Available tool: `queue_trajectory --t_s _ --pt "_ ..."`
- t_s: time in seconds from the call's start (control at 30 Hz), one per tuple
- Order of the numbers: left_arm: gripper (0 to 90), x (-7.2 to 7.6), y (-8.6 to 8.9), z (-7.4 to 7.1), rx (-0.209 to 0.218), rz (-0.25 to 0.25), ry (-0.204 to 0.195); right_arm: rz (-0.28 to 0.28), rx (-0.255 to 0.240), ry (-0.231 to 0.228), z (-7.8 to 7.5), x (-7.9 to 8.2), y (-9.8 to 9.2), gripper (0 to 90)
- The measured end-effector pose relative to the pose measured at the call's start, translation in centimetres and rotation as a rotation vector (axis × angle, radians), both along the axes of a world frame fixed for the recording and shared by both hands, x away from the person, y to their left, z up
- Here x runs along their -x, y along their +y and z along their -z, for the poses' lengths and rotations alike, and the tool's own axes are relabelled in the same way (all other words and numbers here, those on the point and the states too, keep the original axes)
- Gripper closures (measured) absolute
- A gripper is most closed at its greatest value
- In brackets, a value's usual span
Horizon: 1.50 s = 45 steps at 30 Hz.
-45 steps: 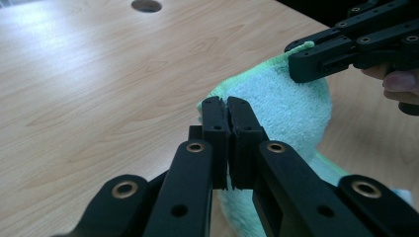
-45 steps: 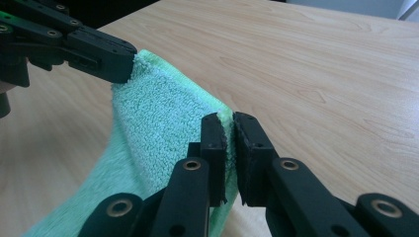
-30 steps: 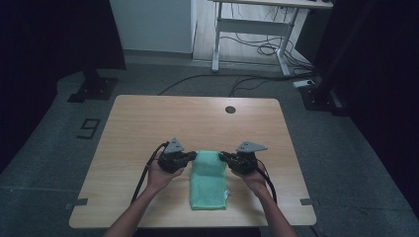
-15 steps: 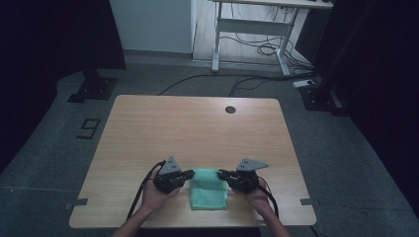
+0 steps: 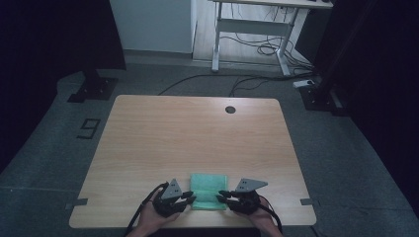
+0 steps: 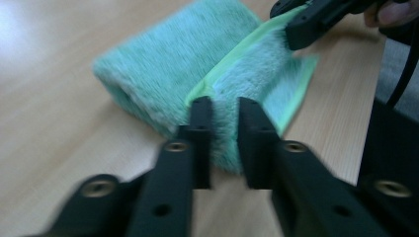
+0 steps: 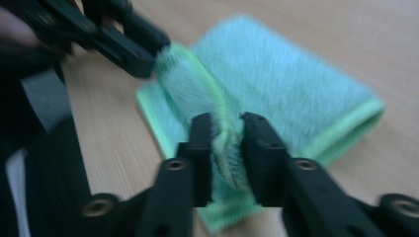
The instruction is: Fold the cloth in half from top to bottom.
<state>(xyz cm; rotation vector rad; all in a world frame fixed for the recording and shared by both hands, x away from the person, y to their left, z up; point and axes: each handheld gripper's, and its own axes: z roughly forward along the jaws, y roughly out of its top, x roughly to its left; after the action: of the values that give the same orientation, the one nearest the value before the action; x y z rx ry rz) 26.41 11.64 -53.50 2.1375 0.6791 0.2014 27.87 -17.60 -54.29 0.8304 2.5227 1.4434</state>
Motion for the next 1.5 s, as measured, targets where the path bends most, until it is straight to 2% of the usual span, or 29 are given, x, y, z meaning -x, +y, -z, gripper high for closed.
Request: queue_trajectory --t_s 0.03,0.1,0.17,0.23,0.33,0.37,0.43,0.6,0.67,0.73,0.87,1.0,1.2,1.3,1.5 --pt "62.5 0.1 0.1 0.0 0.001 0.003 0.002 -0.003 0.006 0.005 0.2 0.2 -0.1 67.6" --pt "54.0 0.0 0.3 -0.4 0.019 -0.006 -0.007 -0.017 -0.013 0.017 0.2 0.5 -0.3 61.8" --pt "50.2 -0.2 0.5 -1.1 0.045 -0.011 -0.016 0.010 -0.026 -0.022 -0.5 0.8 -0.5 56.7" --pt "48.1 -0.6 0.6 -1.9 0.063 -0.017 -0.026 0.034 -0.072 -0.036 -1.4 0.5 -0.8 54.0" --pt "46.6 -1.5 0.3 -2.9 0.107 -0.025 -0.034 0.069 -0.083 -0.056 -2.3 -0.4 -0.7 51.1" --pt "46.4 -1.8 0.1 -3.0 0.105 -0.027 -0.036 0.073 -0.084 -0.052 -2.3 -0.9 -0.6 51.1" --pt "46.4 -2.4 -0.6 -2.8 0.088 -0.026 -0.010 0.073 -0.074 -0.031 -2.0 -1.4 0.1 50.4" --pt "43.8 -3.0 -2.2 -0.7 -0.027 0.007 0.068 0.047 -0.005 0.009 -0.1 -1.2 1.7 43.8" --pt "44.3 -2.9 -2.4 0.0 -0.055 0.006 0.066 0.051 0.024 0.011 0.4 -0.9 1.8 41.6" --pt "44.4 -3.0 -2.6 0.4 -0.065 0.001 0.069 0.059 0.046 0.013 0.8 -0.8 2.0 41.6" --pt "44.2 -3.5 -2.7 0.5 -0.075 -0.003 0.078 0.069 0.077 -0.006 0.9 -1.3 2.4 42.8" --pt "44.6 -4.6 -2.6 0.5 -0.068 -0.015 0.089 0.086 0.085 -0.008 0.9 -2.5 2.8 43.3" --pt "44.5 -7.0 -2.6 0.6 -0.059 -0.063 0.092 0.125 0.098 -0.016 0.9 -5.5 3.6 43.2" --pt "44.6 -8.3 -2.4 0.5 -0.052 -0.078 0.100 0.140 0.096 -0.003 0.8 -7.0 3.8 43.0" --pt "45.2 -10.2 -2.2 0.6 -0.036 -0.100 0.104 0.166 0.095 0.007 0.7 -9.1 4.2 42.0"
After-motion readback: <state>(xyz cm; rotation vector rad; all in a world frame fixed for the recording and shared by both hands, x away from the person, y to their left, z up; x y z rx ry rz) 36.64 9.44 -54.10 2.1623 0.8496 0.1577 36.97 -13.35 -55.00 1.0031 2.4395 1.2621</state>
